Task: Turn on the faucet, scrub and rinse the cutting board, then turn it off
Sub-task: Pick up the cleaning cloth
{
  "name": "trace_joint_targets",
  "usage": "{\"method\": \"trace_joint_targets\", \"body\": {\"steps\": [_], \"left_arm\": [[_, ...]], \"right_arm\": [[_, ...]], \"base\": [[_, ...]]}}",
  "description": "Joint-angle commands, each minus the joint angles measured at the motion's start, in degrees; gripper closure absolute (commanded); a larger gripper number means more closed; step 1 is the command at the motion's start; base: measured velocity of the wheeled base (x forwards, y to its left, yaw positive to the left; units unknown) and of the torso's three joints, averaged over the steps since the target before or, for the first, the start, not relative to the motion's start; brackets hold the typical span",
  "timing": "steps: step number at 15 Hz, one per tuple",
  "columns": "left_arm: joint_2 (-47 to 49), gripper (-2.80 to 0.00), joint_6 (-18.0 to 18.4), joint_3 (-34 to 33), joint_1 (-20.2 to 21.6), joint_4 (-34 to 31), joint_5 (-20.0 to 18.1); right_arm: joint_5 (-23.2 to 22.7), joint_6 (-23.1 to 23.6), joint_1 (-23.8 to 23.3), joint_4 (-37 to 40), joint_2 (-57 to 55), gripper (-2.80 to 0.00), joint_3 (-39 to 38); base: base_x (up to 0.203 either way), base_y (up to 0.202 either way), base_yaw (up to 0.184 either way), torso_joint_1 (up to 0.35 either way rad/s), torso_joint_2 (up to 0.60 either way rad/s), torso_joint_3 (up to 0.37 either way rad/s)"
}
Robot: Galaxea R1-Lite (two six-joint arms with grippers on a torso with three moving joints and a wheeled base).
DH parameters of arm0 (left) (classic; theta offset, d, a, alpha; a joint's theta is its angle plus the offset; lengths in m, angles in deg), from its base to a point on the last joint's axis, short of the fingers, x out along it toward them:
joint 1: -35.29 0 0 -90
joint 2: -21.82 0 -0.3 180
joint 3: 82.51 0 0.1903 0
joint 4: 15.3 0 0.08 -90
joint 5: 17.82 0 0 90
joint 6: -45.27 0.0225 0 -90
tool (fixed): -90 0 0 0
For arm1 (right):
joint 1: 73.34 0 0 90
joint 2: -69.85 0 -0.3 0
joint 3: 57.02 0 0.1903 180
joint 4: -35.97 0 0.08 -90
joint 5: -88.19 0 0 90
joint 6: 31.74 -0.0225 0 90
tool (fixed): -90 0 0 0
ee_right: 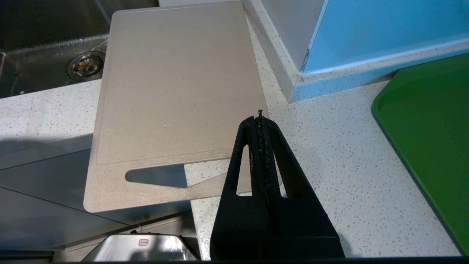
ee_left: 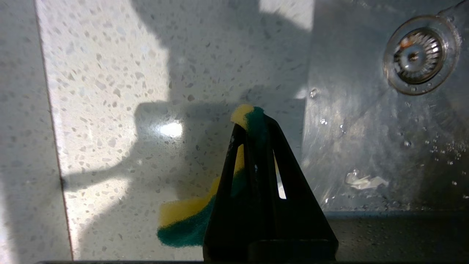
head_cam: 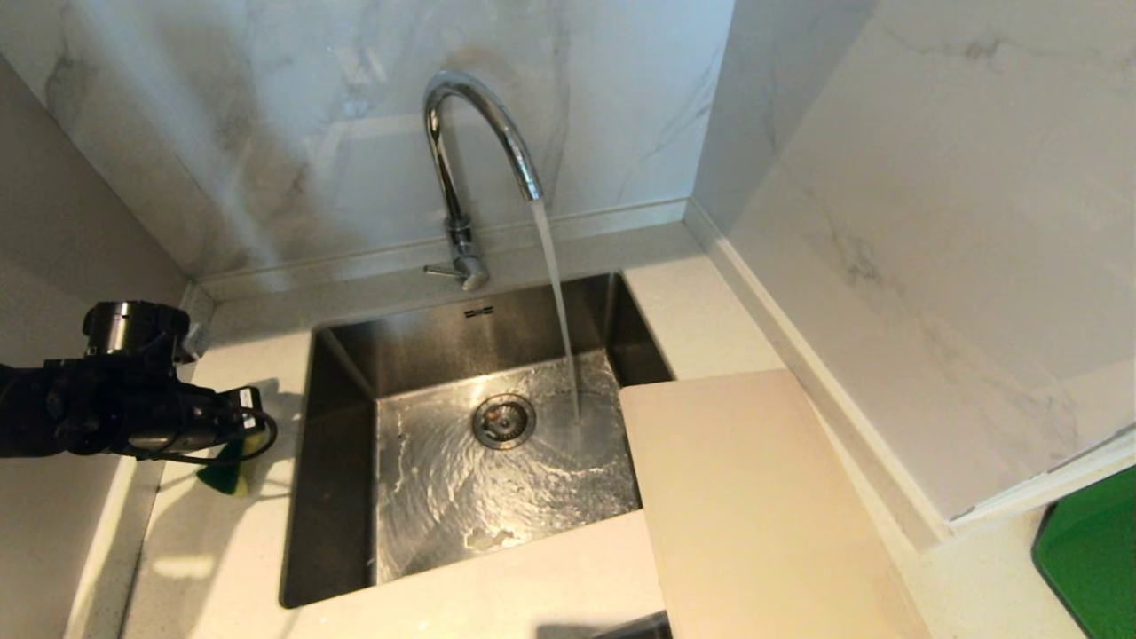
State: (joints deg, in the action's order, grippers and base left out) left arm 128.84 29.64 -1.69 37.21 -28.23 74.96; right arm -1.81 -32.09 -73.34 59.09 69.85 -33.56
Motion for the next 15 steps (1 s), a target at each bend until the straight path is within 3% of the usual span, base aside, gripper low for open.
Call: {"method": "trace_joint_targets", "body": {"steps": [1, 2, 3, 13, 15], "left_arm": [[1.5, 0.0, -0.1, 0.2, -0.1, 0.1, 0.3], [1.5, 0.0, -0.1, 0.2, 0.0, 0.1, 0.4], [1.6, -2.8, -0.1, 0.1, 0.0, 0.1, 0.3], [-1.8, -2.8, 0.0, -1.7, 0.0, -0.2, -0.1], [-2.3, -2.8, 0.8, -2.9, 0.0, -0.4, -1.9]], "right_arm": [[0.0, 0.0, 0.0, 0.0, 0.0, 0.0, 0.0], [0.0, 0.0, 0.0, 0.0, 0.0, 0.0, 0.0], [0.0, 0.0, 0.0, 0.0, 0.0, 0.0, 0.0], [0.0, 0.0, 0.0, 0.0, 0.0, 0.0, 0.0], [0.0, 0.0, 0.0, 0.0, 0.0, 0.0, 0.0]], "base": [[0.0, 0.0, 0.0, 0.0, 0.0, 0.0], [0.0, 0.0, 0.0, 0.0, 0.0, 0.0], [0.0, 0.0, 0.0, 0.0, 0.0, 0.0], [0.0, 0.0, 0.0, 0.0, 0.0, 0.0], [0.0, 0.0, 0.0, 0.0, 0.0, 0.0]]}}
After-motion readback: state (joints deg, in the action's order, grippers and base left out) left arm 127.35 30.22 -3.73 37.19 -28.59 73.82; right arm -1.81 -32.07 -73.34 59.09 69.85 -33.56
